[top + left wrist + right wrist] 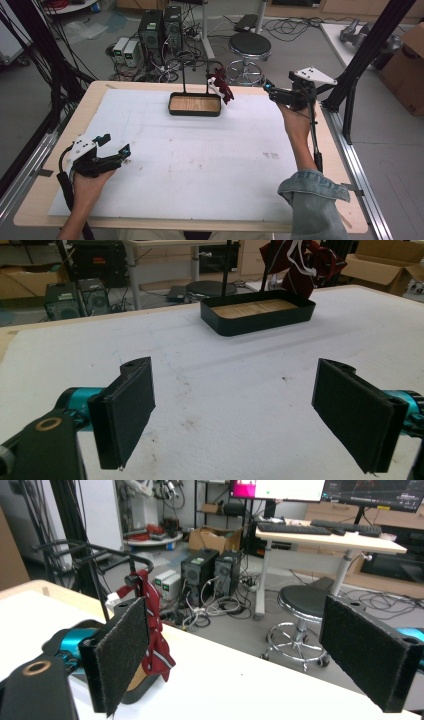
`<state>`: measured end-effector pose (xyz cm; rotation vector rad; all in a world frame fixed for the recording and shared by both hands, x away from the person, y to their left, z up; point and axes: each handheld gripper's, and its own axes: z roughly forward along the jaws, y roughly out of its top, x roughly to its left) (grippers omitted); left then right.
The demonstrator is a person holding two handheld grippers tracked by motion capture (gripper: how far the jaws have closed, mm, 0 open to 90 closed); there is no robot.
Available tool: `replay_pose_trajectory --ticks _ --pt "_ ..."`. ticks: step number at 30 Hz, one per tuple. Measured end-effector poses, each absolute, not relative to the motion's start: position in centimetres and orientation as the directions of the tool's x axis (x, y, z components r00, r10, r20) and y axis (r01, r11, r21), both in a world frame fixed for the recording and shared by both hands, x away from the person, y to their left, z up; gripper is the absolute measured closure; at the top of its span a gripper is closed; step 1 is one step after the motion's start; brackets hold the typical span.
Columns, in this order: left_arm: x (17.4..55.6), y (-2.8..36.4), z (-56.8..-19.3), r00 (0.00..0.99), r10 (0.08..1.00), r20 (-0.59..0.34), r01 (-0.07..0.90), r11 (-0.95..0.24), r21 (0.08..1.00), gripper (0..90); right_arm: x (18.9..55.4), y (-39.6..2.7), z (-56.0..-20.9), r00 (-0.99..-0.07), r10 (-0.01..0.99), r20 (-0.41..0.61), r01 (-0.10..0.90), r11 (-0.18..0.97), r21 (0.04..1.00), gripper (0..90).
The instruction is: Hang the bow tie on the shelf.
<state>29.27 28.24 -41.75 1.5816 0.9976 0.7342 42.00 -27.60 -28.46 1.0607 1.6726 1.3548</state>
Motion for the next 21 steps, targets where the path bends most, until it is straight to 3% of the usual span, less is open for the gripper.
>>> replay_pose_trajectory --ticks 10,21 --pt "29.4 28.0 -41.9 0.46 0.887 -0.034 0.231 -0.083 0.969 17.6 38.6 -28.8 -29.8 -0.394 0.917 -0.064 0.098 0.112 0.989 12.1" --pt "29.3 28.2 -41.9 0.453 0.891 -0.032 0.229 -0.081 0.97 17.6 34.8 -31.0 -31.6 -0.381 0.924 0.006 0.058 0.018 0.998 12.1"
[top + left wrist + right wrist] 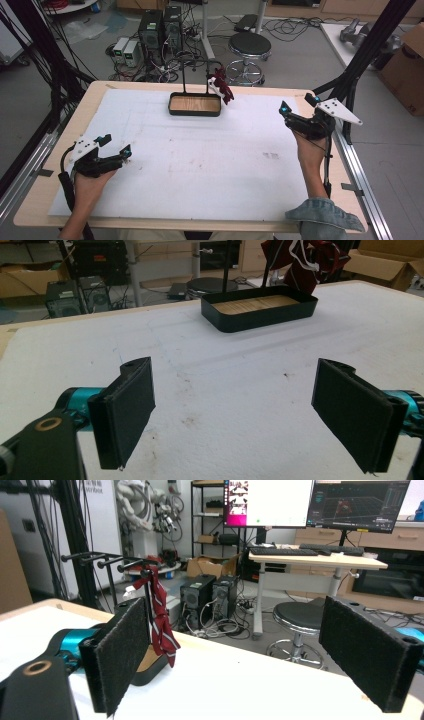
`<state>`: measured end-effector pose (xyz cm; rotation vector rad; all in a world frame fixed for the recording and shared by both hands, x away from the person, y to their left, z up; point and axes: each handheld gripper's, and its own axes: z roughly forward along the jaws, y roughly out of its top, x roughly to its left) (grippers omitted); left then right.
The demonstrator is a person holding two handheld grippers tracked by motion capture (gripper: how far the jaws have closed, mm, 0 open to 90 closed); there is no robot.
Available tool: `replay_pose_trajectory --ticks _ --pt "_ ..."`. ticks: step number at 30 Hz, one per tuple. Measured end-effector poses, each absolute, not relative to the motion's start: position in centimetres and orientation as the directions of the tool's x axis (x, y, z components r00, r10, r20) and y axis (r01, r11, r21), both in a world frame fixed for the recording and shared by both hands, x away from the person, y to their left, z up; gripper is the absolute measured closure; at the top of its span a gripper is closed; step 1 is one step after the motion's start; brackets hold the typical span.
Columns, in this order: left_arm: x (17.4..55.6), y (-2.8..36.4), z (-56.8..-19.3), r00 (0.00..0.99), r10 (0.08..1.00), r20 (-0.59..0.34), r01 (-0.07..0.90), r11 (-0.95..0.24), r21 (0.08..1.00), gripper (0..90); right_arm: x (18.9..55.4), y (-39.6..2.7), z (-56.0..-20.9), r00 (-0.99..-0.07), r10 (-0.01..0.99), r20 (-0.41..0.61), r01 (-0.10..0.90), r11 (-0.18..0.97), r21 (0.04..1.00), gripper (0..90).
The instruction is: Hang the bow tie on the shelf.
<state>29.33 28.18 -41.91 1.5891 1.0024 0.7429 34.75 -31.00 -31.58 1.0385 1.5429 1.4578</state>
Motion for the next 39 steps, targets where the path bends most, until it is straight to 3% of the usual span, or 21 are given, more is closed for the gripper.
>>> replay_pose_trajectory --ticks 10,19,31,39 --pt "29.3 28.2 -41.9 0.447 0.894 -0.035 0.232 -0.079 0.969 17.6 32.5 -32.7 -33.8 -0.363 0.929 0.075 0.053 -0.06 0.997 12.1" --pt "29.3 28.4 -42.0 0.441 0.897 -0.033 0.232 -0.078 0.969 17.5 30.8 -32.8 -36.3 -0.374 0.925 0.063 0.064 -0.042 0.997 12.1" --pt "29.3 28.5 -42.0 0.431 0.902 -0.034 0.24 -0.078 0.968 17.6 29.2 -32.0 -40.7 -0.398 0.913 0.085 0.151 -0.026 0.988 12.1" --pt "29.3 28.5 -42.0 0.427 0.903 -0.036 0.243 -0.076 0.967 17.6 29.0 -31.8 -41.3 -0.404 0.91 0.091 0.175 -0.021 0.984 12.0"
